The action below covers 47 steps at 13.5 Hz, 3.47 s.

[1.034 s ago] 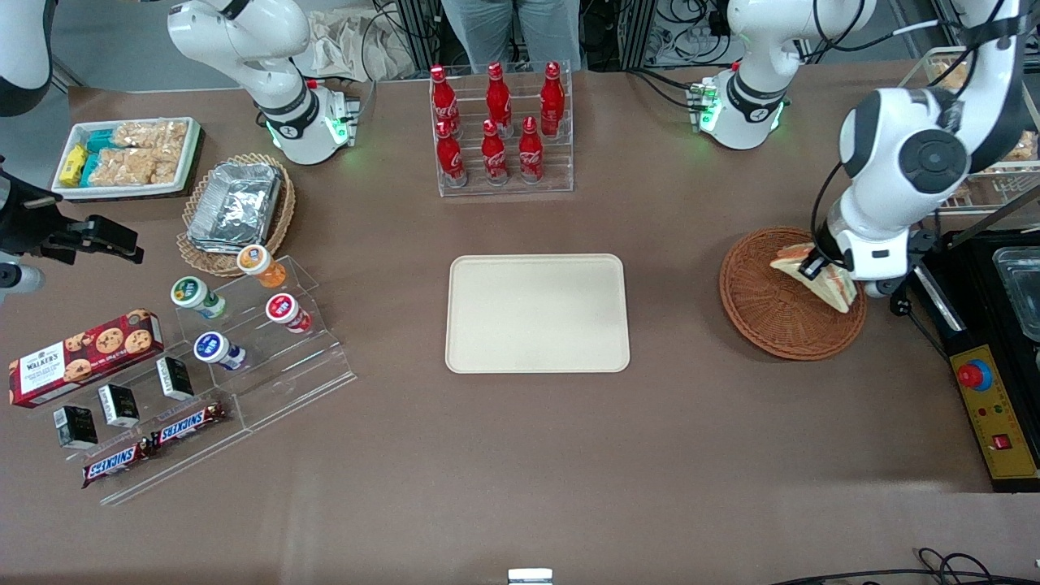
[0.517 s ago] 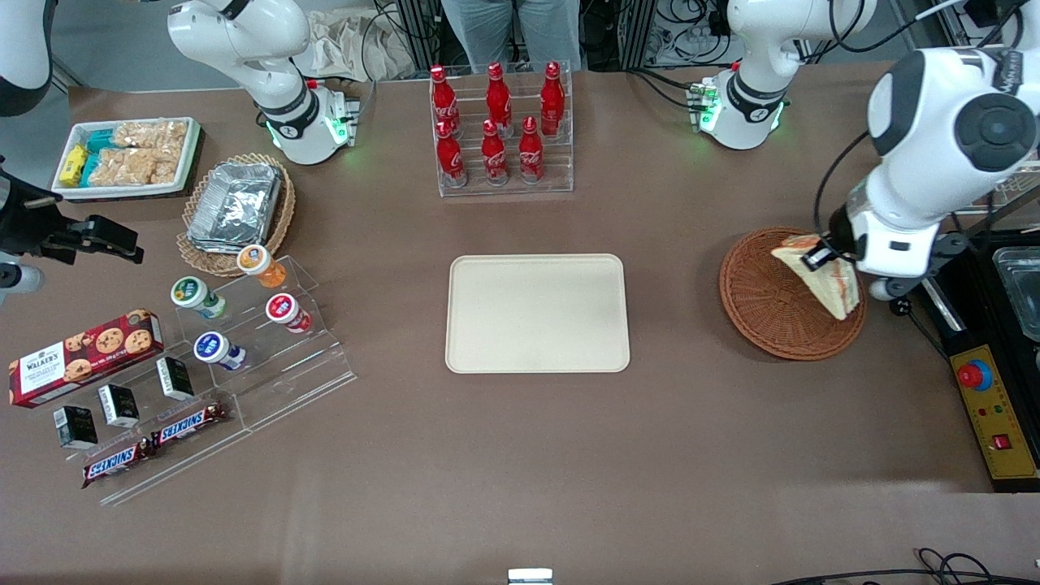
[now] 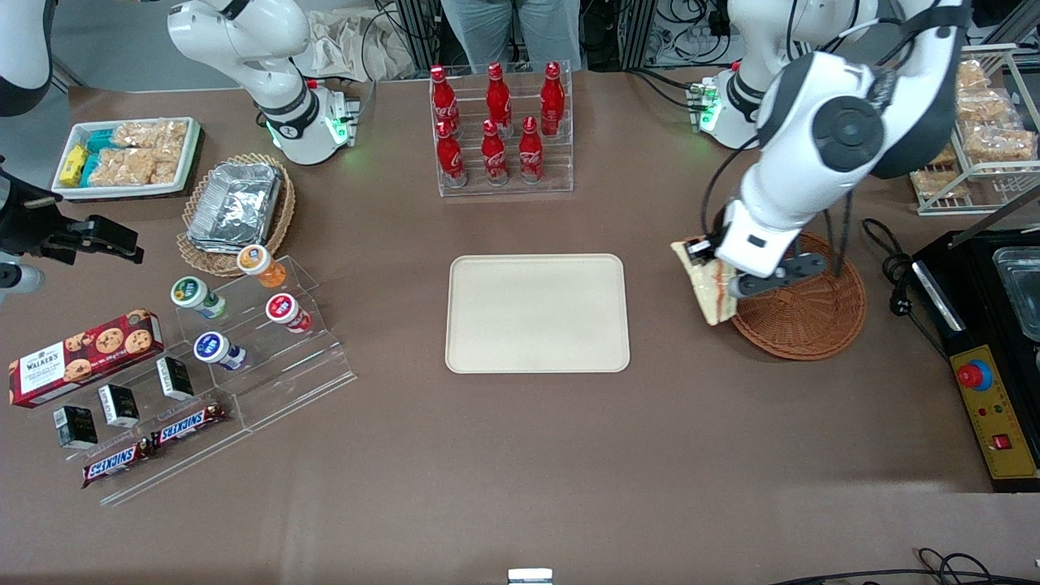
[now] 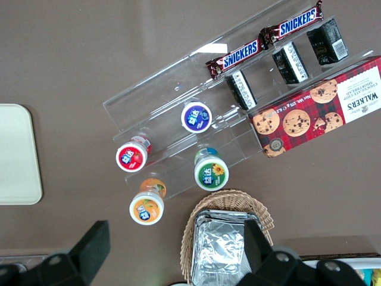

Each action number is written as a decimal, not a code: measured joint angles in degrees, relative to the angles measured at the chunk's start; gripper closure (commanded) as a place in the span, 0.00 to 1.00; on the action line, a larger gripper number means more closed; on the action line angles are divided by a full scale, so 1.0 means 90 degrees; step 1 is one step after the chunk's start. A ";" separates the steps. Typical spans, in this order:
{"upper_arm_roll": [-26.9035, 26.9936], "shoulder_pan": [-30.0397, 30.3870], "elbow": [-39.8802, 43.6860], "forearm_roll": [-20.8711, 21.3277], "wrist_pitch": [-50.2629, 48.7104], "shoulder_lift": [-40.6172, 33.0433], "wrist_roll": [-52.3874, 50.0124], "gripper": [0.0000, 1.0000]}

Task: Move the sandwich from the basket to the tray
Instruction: 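Lift the sandwich out of the basket with the left gripper, then carry the sandwich over the white tray and lower it, then open the left gripper to release the sandwich and raise away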

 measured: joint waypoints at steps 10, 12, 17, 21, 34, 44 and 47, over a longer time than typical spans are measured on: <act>-0.0019 -0.1070 -0.0012 0.0422 0.1789 0.1768 0.0163 1.00; -0.0018 -0.1086 -0.0011 0.0473 0.1914 0.1978 0.0266 1.00; -0.0021 -0.1215 -0.0151 0.0501 0.2619 0.2412 0.0340 1.00; -0.0022 -0.1401 -0.0440 0.0501 0.3109 0.2616 0.0340 1.00; -0.0013 -0.1415 -0.0507 0.0776 0.3186 0.2690 0.0346 0.00; 0.0229 -0.1149 -0.0057 0.0774 0.2002 0.1651 0.0342 0.00; 0.0285 -0.0452 0.0416 0.0515 0.0877 0.1214 0.1219 0.00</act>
